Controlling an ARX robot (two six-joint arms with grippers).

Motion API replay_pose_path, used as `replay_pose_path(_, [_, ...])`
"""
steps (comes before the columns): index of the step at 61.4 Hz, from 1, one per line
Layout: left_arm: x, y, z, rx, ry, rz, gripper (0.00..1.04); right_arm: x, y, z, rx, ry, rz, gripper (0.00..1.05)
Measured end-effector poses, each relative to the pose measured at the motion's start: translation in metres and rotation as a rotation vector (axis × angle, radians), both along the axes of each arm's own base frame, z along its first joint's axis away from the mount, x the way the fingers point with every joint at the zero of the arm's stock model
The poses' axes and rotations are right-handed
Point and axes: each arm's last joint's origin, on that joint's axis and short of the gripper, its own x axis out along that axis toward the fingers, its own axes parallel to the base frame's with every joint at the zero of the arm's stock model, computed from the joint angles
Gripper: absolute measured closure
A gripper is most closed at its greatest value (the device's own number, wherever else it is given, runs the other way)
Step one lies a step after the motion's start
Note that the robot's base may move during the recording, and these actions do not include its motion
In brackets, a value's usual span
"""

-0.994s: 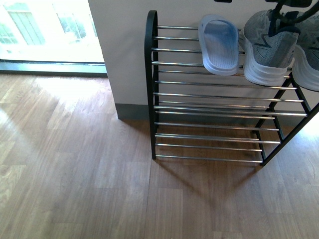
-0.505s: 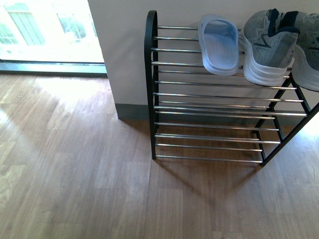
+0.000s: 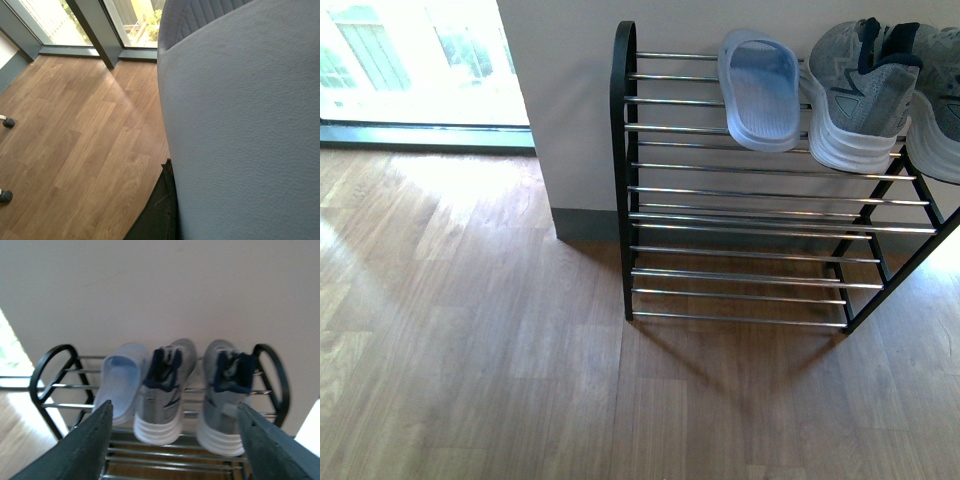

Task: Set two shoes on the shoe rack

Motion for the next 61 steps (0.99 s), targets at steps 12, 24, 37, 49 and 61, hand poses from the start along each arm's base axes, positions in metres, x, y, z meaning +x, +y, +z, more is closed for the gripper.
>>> replay_pose_path(12, [0.0, 0.0, 0.0, 0.0, 0.0, -0.001, 1.03, -0.023, -0.004, -0.011, -0.032, 0.027, -0.026, 0.67])
replay_pose_path(24, [0.0, 0.0, 0.0, 0.001, 0.0, 0.001, 1.03, -0.039, -0.004, -0.008, -0.044, 0.016, -0.027, 0.97])
replay_pose_path(37, [0.0, 0.0, 0.0, 0.0, 0.0, 0.0, 1.03, -0.055, -0.004, -0.008, -0.048, 0.017, -0.028, 1.03])
replay_pose_path(49, [0.0, 0.0, 0.0, 0.0, 0.0, 0.0, 1.03, -0.066, -0.004, -0.007, -0.048, 0.013, -0.028, 1.03])
replay_pose_path(61, [0.0, 0.0, 0.0, 0.0, 0.0, 0.0, 1.03, -0.074, -0.004, -0.002, -0.048, -0.002, -0.028, 1.03])
